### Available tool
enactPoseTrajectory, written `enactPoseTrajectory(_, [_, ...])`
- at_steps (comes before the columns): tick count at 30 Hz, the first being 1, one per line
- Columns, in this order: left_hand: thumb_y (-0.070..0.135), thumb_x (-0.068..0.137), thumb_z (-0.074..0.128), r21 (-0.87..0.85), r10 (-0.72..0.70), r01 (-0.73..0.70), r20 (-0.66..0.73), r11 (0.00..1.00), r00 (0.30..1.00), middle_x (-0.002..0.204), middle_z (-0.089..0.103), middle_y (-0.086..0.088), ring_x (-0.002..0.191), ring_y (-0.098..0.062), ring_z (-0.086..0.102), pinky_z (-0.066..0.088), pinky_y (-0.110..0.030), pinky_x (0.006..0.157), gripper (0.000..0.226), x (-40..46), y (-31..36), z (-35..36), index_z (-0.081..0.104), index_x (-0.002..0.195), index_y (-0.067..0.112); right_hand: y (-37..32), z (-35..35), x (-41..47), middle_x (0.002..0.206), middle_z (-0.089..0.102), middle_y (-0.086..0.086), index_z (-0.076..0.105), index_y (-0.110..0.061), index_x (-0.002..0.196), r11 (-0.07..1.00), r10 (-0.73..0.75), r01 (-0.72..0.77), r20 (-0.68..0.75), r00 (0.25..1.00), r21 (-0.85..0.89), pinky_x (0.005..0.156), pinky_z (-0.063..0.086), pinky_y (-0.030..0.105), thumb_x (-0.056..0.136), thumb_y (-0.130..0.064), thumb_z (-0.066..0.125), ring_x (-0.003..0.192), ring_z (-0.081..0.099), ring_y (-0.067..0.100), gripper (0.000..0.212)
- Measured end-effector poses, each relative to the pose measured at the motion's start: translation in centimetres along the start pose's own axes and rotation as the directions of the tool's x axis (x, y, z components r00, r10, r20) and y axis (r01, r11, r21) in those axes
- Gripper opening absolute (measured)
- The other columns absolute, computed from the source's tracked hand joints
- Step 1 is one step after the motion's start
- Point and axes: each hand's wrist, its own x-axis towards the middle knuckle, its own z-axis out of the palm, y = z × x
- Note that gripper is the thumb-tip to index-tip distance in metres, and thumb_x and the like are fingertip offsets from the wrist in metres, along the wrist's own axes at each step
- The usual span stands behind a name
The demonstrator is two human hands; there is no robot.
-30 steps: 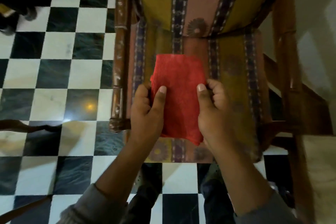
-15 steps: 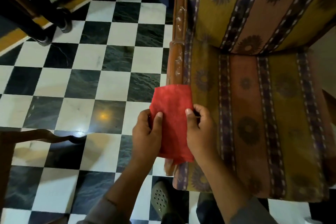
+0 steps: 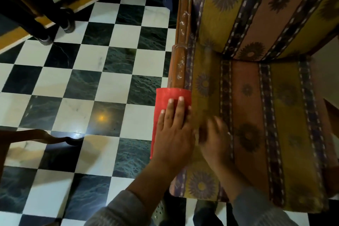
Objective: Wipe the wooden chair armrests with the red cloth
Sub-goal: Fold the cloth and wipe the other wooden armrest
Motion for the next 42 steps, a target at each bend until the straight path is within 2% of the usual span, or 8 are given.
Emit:
enactPoseTrajectory(3, [0.041,0.104,0.029,0.002,-0.012,0.012,-0.052,1.0,0.999,0.166,-0.01,-0.009,0.152,-0.033,-0.015,0.002,-0.05,0.124,0.063,0.2,-0.4,0.8,0.011,0.158,0.016,3.4,3.5,-0.1,0.141,0.053,0.027,0.054,0.0,0.136,0.97,-0.166,0.19,0.156,0.974,-0.152,0.106,0.042,0.058,0.098,-0.034,0.046,0.132,0.048,0.047,0.052])
enactPoseTrajectory(7, [0.036,0.101,0.034,0.038,0.022,-0.019,-0.085,0.999,0.996,0.166,-0.001,-0.014,0.152,-0.04,-0.006,0.01,-0.055,0.122,0.064,0.5,-0.3,0.9,0.016,0.157,0.01,6.0,6.8,-0.2,0.158,0.033,0.02,0.038,-0.005,0.148,0.925,-0.254,0.301,0.21,0.944,-0.233,0.115,0.027,0.06,0.103,-0.047,0.029,0.147,0.028,0.039,0.062])
enactPoseTrajectory(20, [0.051,0.102,0.024,0.042,-0.012,0.014,-0.053,0.999,0.999,0.167,-0.015,-0.01,0.151,-0.035,-0.022,0.003,-0.058,0.124,0.072,2.8,-0.6,0.2,-0.001,0.159,0.014,6.1,6.6,-0.2,0.159,0.029,0.02,0.033,-0.005,0.151,0.925,-0.219,0.298,0.311,0.925,-0.234,0.117,0.022,0.059,0.1,-0.051,0.035,0.149,0.024,0.038,0.068])
enactPoseTrajectory(23, [0.042,0.102,0.038,0.075,0.021,-0.019,-0.029,0.997,0.999,0.167,-0.014,-0.009,0.151,-0.035,-0.023,-0.003,-0.053,0.122,0.072,1.0,-0.5,0.8,0.002,0.159,0.014,6.1,6.3,-0.3,0.158,0.031,0.021,0.036,-0.004,0.149,0.927,-0.22,0.304,0.337,0.916,-0.22,0.116,0.024,0.06,0.099,-0.052,0.035,0.147,0.027,0.04,0.069])
enactPoseTrajectory(30, [0.042,0.102,0.042,0.177,0.056,-0.049,-0.033,0.983,0.998,0.168,-0.008,-0.01,0.152,-0.036,-0.016,-0.001,-0.052,0.123,0.073,3.0,-0.6,0.5,0.005,0.159,0.015,5.0,6.0,3.6,0.162,0.02,0.022,0.029,-0.002,0.151,0.907,-0.294,0.383,0.388,0.873,-0.175,0.119,0.015,0.06,0.092,-0.065,0.007,0.151,0.015,0.039,0.089])
enactPoseTrajectory(33, [0.044,0.102,0.041,0.183,0.045,-0.034,-0.058,0.983,0.997,0.168,-0.001,-0.012,0.153,-0.038,-0.01,0.004,-0.053,0.123,0.073,4.2,-0.7,0.5,0.01,0.159,0.011,5.1,6.7,3.7,0.163,0.018,0.021,0.026,-0.002,0.152,0.91,-0.297,0.377,0.363,0.883,-0.173,0.12,0.014,0.058,0.094,-0.064,0.01,0.152,0.012,0.036,0.087])
enactPoseTrajectory(38, [0.05,0.098,0.011,0.139,0.015,-0.005,-0.073,0.99,0.997,0.168,-0.004,-0.011,0.153,-0.035,-0.011,-0.002,-0.049,0.122,0.072,9.3,-1.0,-1.4,0.006,0.159,0.011,6.0,7.6,3.6,0.165,0.008,0.018,0.016,-0.006,0.155,0.89,-0.297,0.393,0.36,0.884,-0.23,0.119,0.015,0.057,0.092,-0.067,0.02,0.153,0.003,0.033,0.088])
enactPoseTrajectory(42, [0.037,0.102,0.027,0.159,0.01,0.004,-0.087,0.987,0.996,0.169,-0.001,-0.011,0.154,-0.034,-0.007,0.002,-0.05,0.123,0.065,12.4,-1.3,-1.8,0.008,0.158,0.009,5.9,7.5,3.8,0.165,0.008,0.017,0.015,-0.007,0.155,0.879,-0.281,0.395,0.378,0.882,-0.268,0.12,0.012,0.056,0.091,-0.067,0.026,0.153,0.002,0.032,0.089])
